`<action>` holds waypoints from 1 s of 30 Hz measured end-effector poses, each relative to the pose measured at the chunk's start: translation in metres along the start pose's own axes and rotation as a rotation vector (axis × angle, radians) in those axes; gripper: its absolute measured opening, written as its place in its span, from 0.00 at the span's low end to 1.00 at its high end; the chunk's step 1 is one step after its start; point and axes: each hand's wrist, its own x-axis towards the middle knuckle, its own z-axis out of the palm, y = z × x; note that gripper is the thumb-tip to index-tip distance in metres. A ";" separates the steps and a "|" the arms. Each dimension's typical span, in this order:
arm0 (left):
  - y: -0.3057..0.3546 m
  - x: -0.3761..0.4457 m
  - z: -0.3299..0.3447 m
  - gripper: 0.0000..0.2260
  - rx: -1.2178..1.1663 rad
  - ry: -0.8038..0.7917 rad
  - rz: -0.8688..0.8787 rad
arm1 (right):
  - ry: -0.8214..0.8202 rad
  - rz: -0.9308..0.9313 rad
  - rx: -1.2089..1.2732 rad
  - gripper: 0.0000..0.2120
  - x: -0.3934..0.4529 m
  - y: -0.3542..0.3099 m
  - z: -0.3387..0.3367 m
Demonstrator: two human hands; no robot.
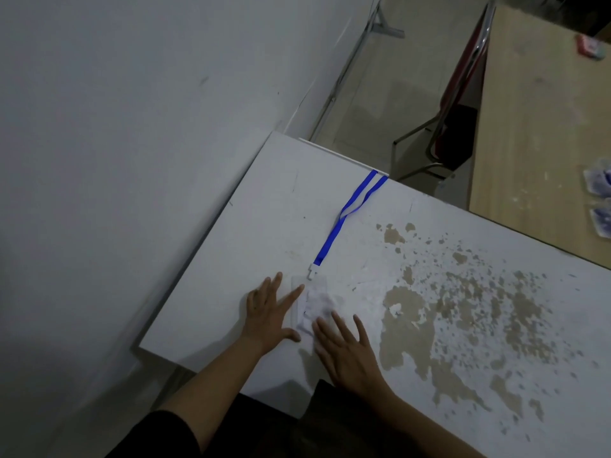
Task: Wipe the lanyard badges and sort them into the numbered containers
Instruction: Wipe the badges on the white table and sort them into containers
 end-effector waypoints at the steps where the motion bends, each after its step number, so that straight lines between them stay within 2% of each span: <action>1: 0.000 0.000 0.000 0.50 0.005 -0.005 0.001 | -0.003 0.009 -0.008 0.26 0.000 0.005 0.001; 5: -0.001 0.001 -0.003 0.50 0.034 -0.017 0.015 | 0.010 0.173 0.078 0.27 0.026 0.000 -0.010; 8: -0.004 0.002 -0.002 0.50 0.033 -0.003 0.025 | -0.043 0.091 0.085 0.28 0.012 -0.019 -0.007; 10: -0.006 0.003 0.000 0.51 0.042 0.005 0.018 | -0.024 0.042 0.034 0.27 0.001 -0.017 -0.001; 13: -0.008 0.006 -0.001 0.51 0.078 -0.026 0.025 | 0.008 0.162 0.103 0.27 0.024 -0.006 -0.012; 15: -0.011 0.007 -0.003 0.47 0.073 -0.044 0.035 | 0.053 0.235 0.126 0.28 0.045 -0.013 -0.021; 18: -0.011 0.006 -0.004 0.43 0.012 -0.014 0.043 | 0.038 0.164 0.148 0.32 0.046 -0.028 -0.019; 20: -0.010 0.005 -0.005 0.45 -0.031 0.009 0.038 | 0.023 0.112 0.099 0.32 0.040 -0.018 -0.015; 24: -0.009 0.005 -0.009 0.49 -0.039 -0.010 0.034 | 0.041 0.198 0.084 0.30 0.060 -0.003 -0.032; 28: -0.009 0.005 -0.009 0.48 -0.077 -0.001 0.023 | 0.017 0.045 0.067 0.35 0.046 -0.020 -0.020; 30: -0.010 0.005 -0.008 0.48 -0.084 -0.004 0.025 | 0.002 0.069 0.062 0.33 0.044 -0.013 -0.020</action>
